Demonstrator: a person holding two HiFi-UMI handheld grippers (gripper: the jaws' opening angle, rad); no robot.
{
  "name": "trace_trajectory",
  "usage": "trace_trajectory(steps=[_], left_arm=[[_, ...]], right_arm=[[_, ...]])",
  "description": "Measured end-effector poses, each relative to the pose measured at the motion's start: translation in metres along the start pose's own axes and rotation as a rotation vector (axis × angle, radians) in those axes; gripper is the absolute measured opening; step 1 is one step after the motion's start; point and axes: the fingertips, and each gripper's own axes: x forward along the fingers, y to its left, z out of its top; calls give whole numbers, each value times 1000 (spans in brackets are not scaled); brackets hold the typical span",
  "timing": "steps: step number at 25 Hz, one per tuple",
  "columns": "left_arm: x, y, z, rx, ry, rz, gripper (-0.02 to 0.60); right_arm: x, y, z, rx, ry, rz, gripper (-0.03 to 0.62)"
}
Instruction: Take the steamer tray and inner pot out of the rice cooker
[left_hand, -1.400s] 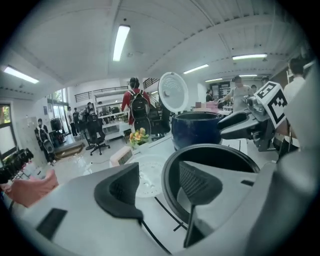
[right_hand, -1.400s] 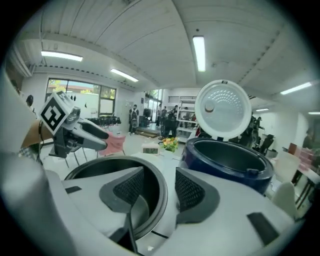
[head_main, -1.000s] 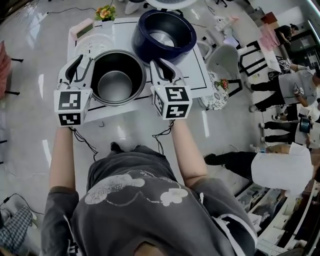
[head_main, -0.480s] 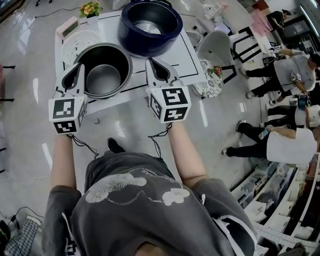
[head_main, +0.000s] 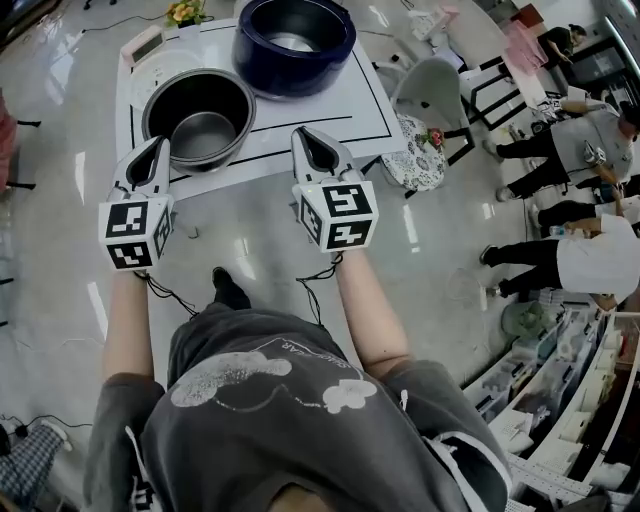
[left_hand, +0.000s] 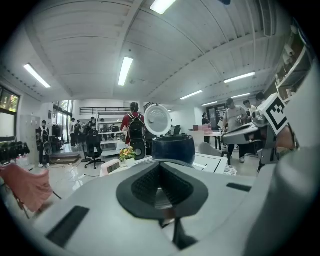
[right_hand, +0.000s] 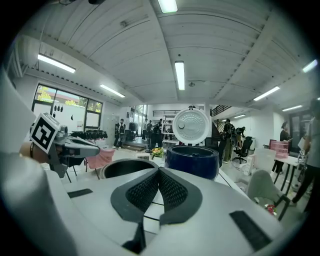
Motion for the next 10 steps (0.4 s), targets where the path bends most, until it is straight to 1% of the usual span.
trace_trajectory(steps=[3, 10], left_arm=[[-19, -13, -9, -24, 11, 16, 8], [-75, -66, -24, -6, 48, 16, 8]], right_arm=[[-25, 4, -12, 19, 3, 7, 28], [-95, 11, -37, 41, 12, 21, 28]])
